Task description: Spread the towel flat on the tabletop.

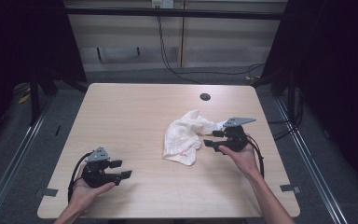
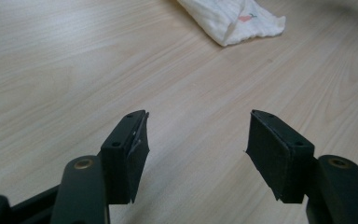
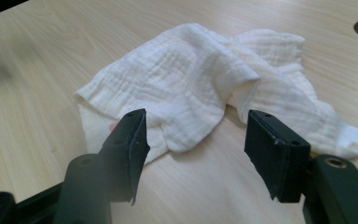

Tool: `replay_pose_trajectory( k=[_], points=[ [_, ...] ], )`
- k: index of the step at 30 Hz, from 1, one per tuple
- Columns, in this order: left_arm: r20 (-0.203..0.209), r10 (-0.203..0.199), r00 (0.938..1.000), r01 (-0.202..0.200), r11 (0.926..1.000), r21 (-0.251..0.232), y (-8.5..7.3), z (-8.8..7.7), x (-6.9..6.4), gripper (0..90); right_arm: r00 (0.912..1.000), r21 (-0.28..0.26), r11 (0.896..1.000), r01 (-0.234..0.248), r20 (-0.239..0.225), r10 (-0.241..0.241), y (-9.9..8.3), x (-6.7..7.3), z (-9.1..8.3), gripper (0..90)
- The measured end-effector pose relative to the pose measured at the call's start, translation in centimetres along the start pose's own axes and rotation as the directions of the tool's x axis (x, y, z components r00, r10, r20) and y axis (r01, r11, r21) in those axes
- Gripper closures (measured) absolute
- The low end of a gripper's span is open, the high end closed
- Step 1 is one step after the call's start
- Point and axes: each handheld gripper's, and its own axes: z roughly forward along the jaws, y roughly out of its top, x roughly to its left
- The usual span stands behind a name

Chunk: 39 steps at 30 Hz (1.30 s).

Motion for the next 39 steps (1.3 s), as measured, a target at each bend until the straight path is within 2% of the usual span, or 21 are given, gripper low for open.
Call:
replay_pose_trajectory(
  k=[5, 7, 11, 15, 20, 22, 23, 24, 25, 26, 29, 30, 33, 39],
  points=[
    [-0.003, -0.001, 1.0, 0.001, 1.0, -0.003, 0.1, 0.1, 0.1, 38.0, 0.9988, 0.022, 1.0, 0.02, -0.045, -0.019, 0.6, 0.6, 1.8, 41.8],
    [-0.001, -0.003, 1.0, 0.003, 1.0, -0.007, 0.0, 0.0, 0.2, 38.0, 0.9984, 0.027, 1.0, 0.013, -0.056, -0.011, 0.6, 0.8, 2.7, 43.1],
    [-0.007, -0.012, 0.9999, 0.012, 0.9998, -0.019, 0.0, -0.2, 0.3, 38.0, 0.9959, 0.062, 0.998, 0.026, -0.088, -0.021, 0.4, 1.3, 4.4, 46.0],
    [-0.004, -0.017, 0.9999, 0.017, 0.9996, -0.023, 0.1, -0.1, 0.6, 38.0, 0.9945, 0.059, 0.998, 0.03, -0.102, -0.024, -0.3, 1.4, 5.4, 46.7],
    [-0.001, -0.014, 0.9999, 0.014, 0.9997, -0.02, 0.1, -0.1, 0.4, 38.0, 0.9962, 0.084, 0.996, 0.044, -0.079, -0.038, -0.8, 1.6, 6.6, 43.2],
    [-0.001, -0.013, 0.9999, 0.013, 0.9997, -0.021, 0.1, -0.1, 0.4, 38.0, 0.998, 0.087, 0.996, 0.031, -0.058, -0.026, -1.0, 1.6, 6.9, 40.0],
    [-0.002, -0.013, 0.9999, 0.013, 0.9997, -0.019, 0.1, 0.0, 0.4, 38.0, 0.9981, 0.071, 0.997, 0.022, -0.059, -0.018, -1.2, 1.5, 7.0, 41.0],
    [-0.001, -0.014, 0.9999, 0.014, 0.9997, -0.02, 0.1, 0.0, 0.4, 38.0, 0.9979, 0.079, 0.997, 0.011, -0.065, -0.006, -1.5, 1.6, 7.2, 41.6],
    [-0.002, -0.013, 0.9999, 0.013, 0.9998, -0.018, 0.1, 0.0, 0.5, 37.9, 0.9982, 0.095, 0.995, 0.025, -0.057, -0.02, -1.7, 1.7, 7.4, 41.7],
    [-0.003, -0.01, 0.9999, 0.01, 0.9998, -0.015, 0.1, 0.0, 0.5, 38.0, 0.998, 0.083, 0.995, 0.047, -0.047, -0.043, -1.8, 1.9, 7.5, 43.1],
    [-0.002, -0.01, 1.0, 0.01, 0.9998, -0.017, 0.1, 0.0, 0.4, 38.0, 0.9981, 0.098, 0.994, 0.056, -0.031, -0.054, -1.8, 2.2, 7.3, 60.0],
    [-0.002, -0.014, 0.9999, 0.014, 0.9997, -0.021, 0.1, -0.1, 0.4, 38.0, 0.9978, 0.098, 0.993, 0.058, -0.039, -0.054, -1.8, 2.2, 7.3, 67.6],
    [-0.006, -0.013, 0.9999, 0.013, 0.9997, -0.019, 0.1, 0.0, 0.5, 38.0, 0.9975, 0.097, 0.994, 0.052, -0.052, -0.047, -2.0, 2.4, 7.1, 79.0],
    [-0.003, -0.008, 1.0, 0.008, 0.9999, -0.014, 0.1, 0.0, 0.4, 38.0, 0.9943, 0.121, 0.991, 0.056, -0.097, -0.044, -2.1, 3.5, 6.9, 84.5]
  ],
)
